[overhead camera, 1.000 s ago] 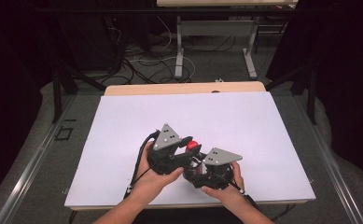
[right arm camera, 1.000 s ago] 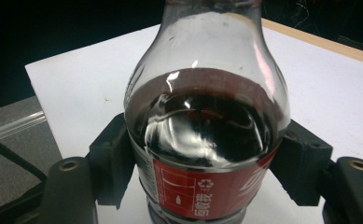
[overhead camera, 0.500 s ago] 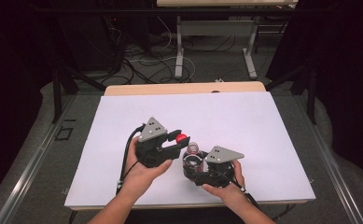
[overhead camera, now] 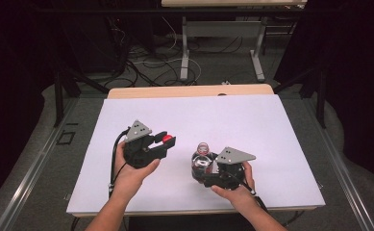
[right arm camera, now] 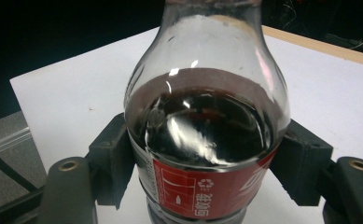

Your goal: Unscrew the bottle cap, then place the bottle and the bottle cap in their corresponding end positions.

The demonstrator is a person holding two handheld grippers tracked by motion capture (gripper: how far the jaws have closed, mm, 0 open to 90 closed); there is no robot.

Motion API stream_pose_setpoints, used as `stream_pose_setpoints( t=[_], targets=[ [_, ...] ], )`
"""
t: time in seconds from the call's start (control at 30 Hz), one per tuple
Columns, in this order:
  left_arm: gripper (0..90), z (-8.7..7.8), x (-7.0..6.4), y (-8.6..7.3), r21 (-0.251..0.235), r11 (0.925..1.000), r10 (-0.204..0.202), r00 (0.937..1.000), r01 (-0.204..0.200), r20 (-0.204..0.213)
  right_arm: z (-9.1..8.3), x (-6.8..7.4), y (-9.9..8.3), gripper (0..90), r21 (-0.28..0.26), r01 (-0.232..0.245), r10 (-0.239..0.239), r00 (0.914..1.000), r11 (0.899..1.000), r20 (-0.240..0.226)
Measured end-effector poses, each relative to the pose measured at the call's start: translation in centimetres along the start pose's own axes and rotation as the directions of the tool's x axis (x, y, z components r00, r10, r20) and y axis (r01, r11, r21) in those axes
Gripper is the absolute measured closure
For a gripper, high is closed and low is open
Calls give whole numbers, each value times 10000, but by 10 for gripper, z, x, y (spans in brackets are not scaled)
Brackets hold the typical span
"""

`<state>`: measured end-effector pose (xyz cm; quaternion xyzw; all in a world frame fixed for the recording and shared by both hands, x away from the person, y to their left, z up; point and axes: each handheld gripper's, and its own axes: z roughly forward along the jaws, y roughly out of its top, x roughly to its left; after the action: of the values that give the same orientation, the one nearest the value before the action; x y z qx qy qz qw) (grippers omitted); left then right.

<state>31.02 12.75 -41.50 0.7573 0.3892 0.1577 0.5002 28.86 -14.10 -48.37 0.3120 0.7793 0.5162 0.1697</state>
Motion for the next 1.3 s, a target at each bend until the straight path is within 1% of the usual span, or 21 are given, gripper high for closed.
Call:
stream_pose_setpoints(
  t=[0.1, 0.17, 0.23, 0.3, 0.4, 0.47, 0.53, 0.57, 0.67, 0.7, 0.73, 0.8, 0.83, 0.87, 0.97, 1.0, 1.1, 1.17, 1.2, 1.23, 1.3],
  targets=[
    [612, 4, 9, -11, 64, 9999, -111, 9998, 112, -160, 0, -4, 0, 298, -103, 73, -73, 10000, 9999, 46],
    [612, 6, 13, -15, 162, 9997, -184, 9996, 188, -224, 0, -5, 1, 298, -109, -16, 17, 10000, 9999, 45],
    [612, 6, 18, -19, 160, 9996, -211, 9994, 216, -279, -1, -7, 2, 297, -134, 22, -21, 10000, 9999, 85],
    [612, 6, 23, -23, 140, 9995, -271, 9992, 275, -301, -1, -9, 3, 297, -197, -50, 52, 9999, 9998, 103],
    [612, 7, 26, -29, 75, 9995, -313, 9990, 316, -308, 0, -15, 7, 297, -203, -99, 103, 9997, 9997, 201],
    [612, 8, 29, -32, 84, 9995, -291, 9987, 295, -424, 2, -19, 10, 297, -277, -75, 83, 9996, 9996, 279],
    [612, 10, 31, -35, 84, 9994, -330, 9986, 333, -410, 5, -24, 14, 297, -241, 175, -165, 9990, 9996, 412],
    [612, 11, 31, -36, 109, 9994, -310, 9986, 315, -436, 7, -25, 16, 297, -204, 166, -156, 9986, 9997, 502],
    [612, 13, 32, -38, 168, 9995, -277, 9988, 284, -414, 13, -34, 22, 297, -216, 270, -254, 9970, 9994, 736],
    [612, 13, 32, -39, 202, 9994, -275, 9988, 283, -408, 16, -37, 24, 297, -320, 177, -152, 9968, 9993, 786],
    [612, 14, 32, -39, 200, 9994, -266, 9988, 274, -414, 19, -40, 26, 297, -359, 193, -162, 9962, 9992, 857],
    [612, 14, 32, -41, 202, 9995, -252, 9989, 260, -391, 25, -46, 30, 297, -437, -52, 95, 9950, 9990, 994],
    [612, 14, 33, -41, 201, 9994, -270, 9988, 279, -403, 28, -50, 32, 297, -418, 27, 18, 9944, 9991, 1061],
    [612, 14, 33, -42, 188, 9994, -278, 9987, 286, -423, 31, -52, 33, 297, -438, -142, 191, 9933, 9989, 1140],
    [612, 13, 34, -42, 220, 9992, -322, 9986, 331, -419, 41, -59, 38, 297, -405, -196, 249, 9905, 9990, 1355],
    [612, 13, 34, -43, 197, 9992, -344, 9985, 352, -422, 44, -62, 39, 297, -413, -129, 184, 9904, 9991, 1371],
    [612, 13, 35, -43, 167, 9992, -367, 9984, 375, -422, 53, -68, 43, 297, -459, -234, 300, 9884, 9987, 1486],
    [612, 13, 37, -43, 232, 9991, -336, 9986, 345, -409, 60, -70, 44, 297, -467, -199, 271, 9871, 9987, 1578],
    [612, 13, 37, -43, 218, 9991, -355, 9985, 364, -411, 64, -72, 44, 297, -493, -139, 218, 9864, 9987, 1628],
    [612, 13, 37, -43, 166, 9991, -388, 9983, 396, -438, 67, -72, 44, 297, -446, -213, 285, 9857, 9988, 1658],
    [612, 13, 38, -44, 192, 9987, -462, 9980, 471, -425, 75, -75, 45, 297, -423, -115, 187, 9847, 9990, 1733]
  ],
)
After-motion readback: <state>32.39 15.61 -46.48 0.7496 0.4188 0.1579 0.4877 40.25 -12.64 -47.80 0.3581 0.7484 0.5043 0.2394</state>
